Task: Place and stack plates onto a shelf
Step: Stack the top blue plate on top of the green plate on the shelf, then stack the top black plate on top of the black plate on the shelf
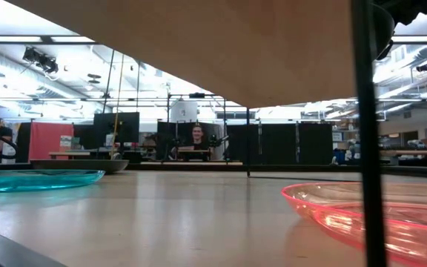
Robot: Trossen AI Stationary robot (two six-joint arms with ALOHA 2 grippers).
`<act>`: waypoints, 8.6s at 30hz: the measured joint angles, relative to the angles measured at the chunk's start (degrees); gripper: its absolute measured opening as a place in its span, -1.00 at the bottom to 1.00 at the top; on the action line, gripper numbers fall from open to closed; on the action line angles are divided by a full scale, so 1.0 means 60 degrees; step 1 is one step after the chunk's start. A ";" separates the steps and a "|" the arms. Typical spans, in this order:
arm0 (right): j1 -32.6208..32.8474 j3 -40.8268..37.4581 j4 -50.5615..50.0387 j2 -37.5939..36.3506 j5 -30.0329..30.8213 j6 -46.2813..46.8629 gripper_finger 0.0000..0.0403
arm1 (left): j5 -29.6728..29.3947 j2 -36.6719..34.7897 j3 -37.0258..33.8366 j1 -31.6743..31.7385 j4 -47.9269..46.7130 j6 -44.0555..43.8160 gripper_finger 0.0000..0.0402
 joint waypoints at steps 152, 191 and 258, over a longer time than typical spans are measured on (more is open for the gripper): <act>0.0000 -0.0004 -0.0084 0.0044 -0.0237 -0.0080 -0.28 | 0.0441 -0.3502 -0.4022 0.9809 -0.5028 -0.3187 0.01; 0.0000 -0.0004 -0.0080 0.0044 -0.0240 -0.0401 -0.28 | 0.0482 -0.3519 -0.8923 0.9892 0.0553 -0.3690 0.01; -0.2768 -0.0004 0.6395 0.2738 0.0927 0.3771 -0.28 | -0.1516 -0.3453 -0.1432 0.6159 -0.1089 0.2679 -0.91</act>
